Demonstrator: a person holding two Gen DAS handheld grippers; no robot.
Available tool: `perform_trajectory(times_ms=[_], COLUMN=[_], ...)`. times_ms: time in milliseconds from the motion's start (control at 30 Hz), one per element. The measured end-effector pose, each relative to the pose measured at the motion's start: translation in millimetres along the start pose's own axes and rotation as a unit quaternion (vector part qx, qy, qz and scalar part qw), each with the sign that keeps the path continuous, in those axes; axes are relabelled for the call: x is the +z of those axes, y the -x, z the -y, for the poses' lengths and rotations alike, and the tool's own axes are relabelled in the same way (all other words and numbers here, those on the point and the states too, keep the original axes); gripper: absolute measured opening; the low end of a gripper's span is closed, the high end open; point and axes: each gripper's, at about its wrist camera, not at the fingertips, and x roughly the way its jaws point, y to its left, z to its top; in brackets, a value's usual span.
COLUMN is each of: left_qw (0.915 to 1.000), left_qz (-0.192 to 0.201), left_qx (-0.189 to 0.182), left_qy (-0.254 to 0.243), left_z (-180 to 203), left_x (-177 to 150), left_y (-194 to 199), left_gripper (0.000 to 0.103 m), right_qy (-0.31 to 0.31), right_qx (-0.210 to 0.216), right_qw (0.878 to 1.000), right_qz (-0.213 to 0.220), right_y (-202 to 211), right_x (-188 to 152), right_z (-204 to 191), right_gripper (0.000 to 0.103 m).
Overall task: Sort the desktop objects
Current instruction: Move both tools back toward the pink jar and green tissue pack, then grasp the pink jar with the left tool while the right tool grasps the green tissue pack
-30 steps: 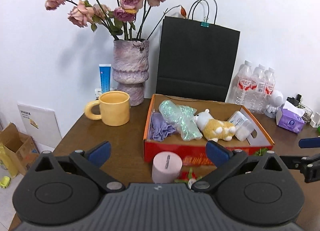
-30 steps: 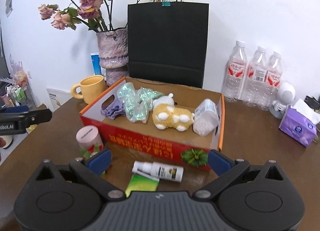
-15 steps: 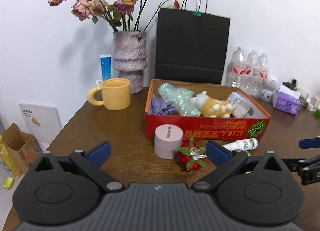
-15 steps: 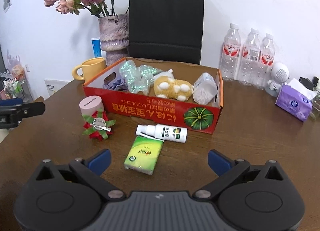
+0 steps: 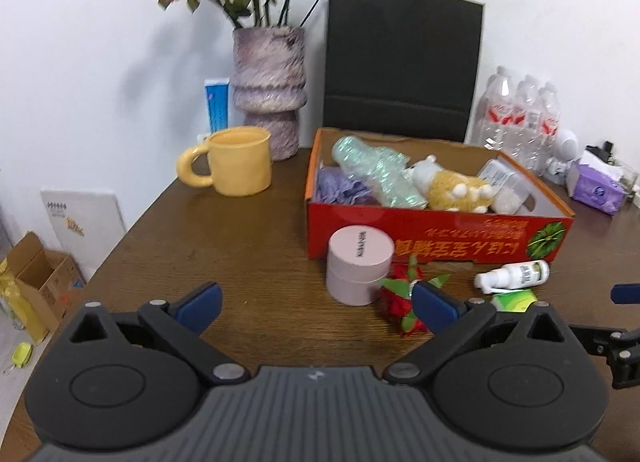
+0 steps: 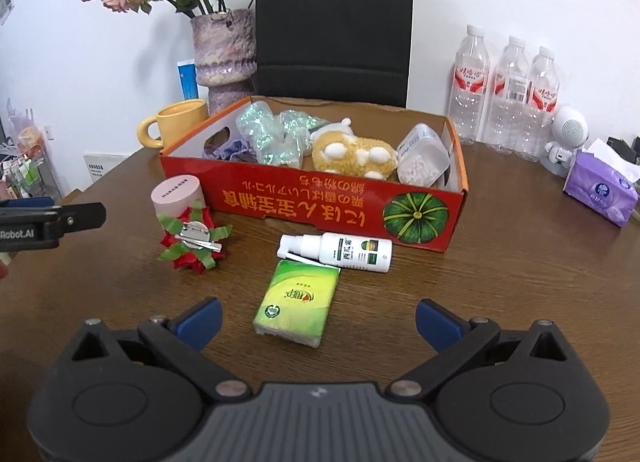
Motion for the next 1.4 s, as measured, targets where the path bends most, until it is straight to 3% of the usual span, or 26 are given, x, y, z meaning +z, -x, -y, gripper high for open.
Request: perform_trajectory(times_ms=[633, 1033, 1400], left_qw=[0.9994, 0.9986, 0.9974], left_qz=[-0.033, -0.03, -0.022], left_qx=[0.007, 0.003, -0.027], left_qy=[-0.01, -0.045, -0.063], left_z=[-3, 7, 21], left_x=[-1, 7, 13], left_y=[-55, -82, -105], left_gripper=[0.103, 0.1, 0.099], right_qy=[0.007, 0.001, -0.014], right_qx=[-0.013, -0.015, -0.032], right_qw=[1.0, 1.0, 0.999], right_qz=[0.0, -0.011, -0.014], right_y=[-40, -59, -72], right_x=[-6, -5, -6], right_z=[-12, -12, -4], right_gripper=[0.103, 0.098, 0.093])
